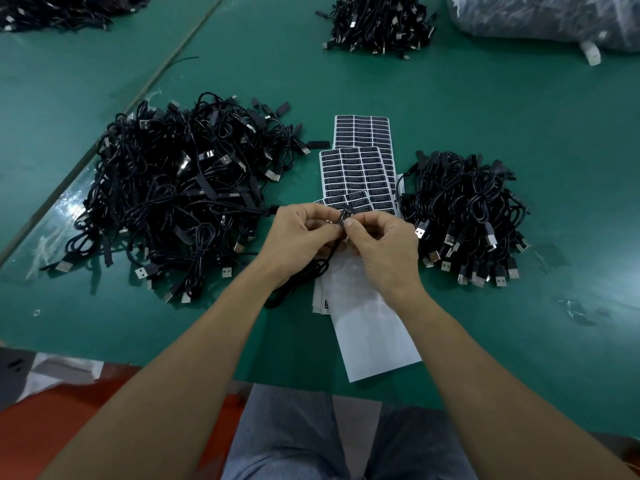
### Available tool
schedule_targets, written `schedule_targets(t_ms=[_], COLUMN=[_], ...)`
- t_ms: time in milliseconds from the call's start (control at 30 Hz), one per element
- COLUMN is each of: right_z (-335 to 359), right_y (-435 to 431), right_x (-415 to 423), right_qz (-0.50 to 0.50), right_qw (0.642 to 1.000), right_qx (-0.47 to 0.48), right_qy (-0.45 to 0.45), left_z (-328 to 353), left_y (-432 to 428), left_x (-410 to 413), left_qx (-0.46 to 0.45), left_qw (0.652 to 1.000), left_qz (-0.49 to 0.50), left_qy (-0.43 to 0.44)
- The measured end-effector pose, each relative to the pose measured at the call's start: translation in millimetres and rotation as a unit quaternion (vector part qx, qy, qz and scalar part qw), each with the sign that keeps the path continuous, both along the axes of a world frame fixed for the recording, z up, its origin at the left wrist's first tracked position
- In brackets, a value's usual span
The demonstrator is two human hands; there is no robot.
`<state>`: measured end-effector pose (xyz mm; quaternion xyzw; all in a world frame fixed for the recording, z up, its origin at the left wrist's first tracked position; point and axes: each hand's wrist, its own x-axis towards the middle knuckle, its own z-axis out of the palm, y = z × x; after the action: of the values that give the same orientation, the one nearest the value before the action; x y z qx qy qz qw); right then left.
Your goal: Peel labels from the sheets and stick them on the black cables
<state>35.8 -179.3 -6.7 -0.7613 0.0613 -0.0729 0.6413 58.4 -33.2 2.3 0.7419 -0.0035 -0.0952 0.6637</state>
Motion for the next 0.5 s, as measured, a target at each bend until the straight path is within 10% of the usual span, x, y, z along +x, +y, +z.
schedule_targets(t_ms=[500], right_z=[-1.8], right_y=[1.3], right_x=[3.9], right_qz=[-0.043], right_qw=[0.999], right_qx=[0.027], right_qy=[0.02], left_z=[1.0], left_y=[2.7], left_x=[-0.7], left_qx=[-0.064], left_qw=[0.998], left_qz=[-0.023], left_qy=[-0.003])
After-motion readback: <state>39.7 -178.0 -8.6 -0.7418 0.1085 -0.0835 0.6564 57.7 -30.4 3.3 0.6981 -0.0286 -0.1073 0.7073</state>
